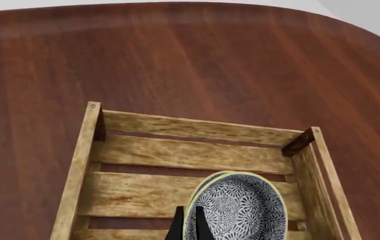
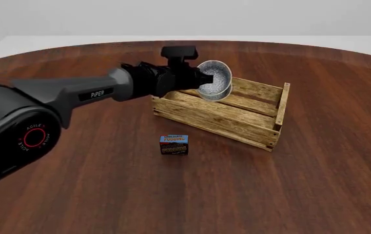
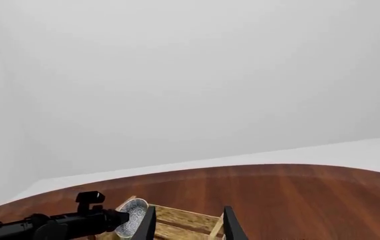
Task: Stack the right bowl on the left bowl and place them in the tray.
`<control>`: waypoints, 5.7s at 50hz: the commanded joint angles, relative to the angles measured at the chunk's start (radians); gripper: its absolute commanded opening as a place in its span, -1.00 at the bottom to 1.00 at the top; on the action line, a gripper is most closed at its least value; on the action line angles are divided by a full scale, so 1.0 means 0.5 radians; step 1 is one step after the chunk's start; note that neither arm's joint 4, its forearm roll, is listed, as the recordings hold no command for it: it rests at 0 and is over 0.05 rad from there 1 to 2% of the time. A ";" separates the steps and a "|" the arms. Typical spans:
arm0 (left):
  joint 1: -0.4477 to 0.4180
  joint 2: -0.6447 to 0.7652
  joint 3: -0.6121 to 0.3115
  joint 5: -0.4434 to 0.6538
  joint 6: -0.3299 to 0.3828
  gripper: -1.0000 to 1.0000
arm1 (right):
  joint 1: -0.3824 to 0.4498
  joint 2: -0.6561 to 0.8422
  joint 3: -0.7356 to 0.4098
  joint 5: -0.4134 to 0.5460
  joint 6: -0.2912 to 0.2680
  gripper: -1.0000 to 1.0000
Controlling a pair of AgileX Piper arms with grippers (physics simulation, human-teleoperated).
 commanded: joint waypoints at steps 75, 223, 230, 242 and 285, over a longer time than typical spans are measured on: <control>0.051 0.322 -0.381 0.027 0.109 -1.00 | 0.002 0.000 0.049 -0.033 0.025 1.00; 0.070 0.819 -0.990 0.295 0.369 1.00 | 0.003 -0.014 0.120 -0.063 0.050 1.00; 0.036 0.653 -0.754 0.197 0.354 1.00 | 0.008 -0.013 0.118 -0.063 0.050 1.00; 0.035 0.182 -0.255 0.005 0.414 1.00 | 0.036 -0.033 0.087 -0.032 0.046 1.00; -0.035 -0.929 0.773 -0.352 0.370 1.00 | 0.095 -0.070 -0.084 0.089 0.007 1.00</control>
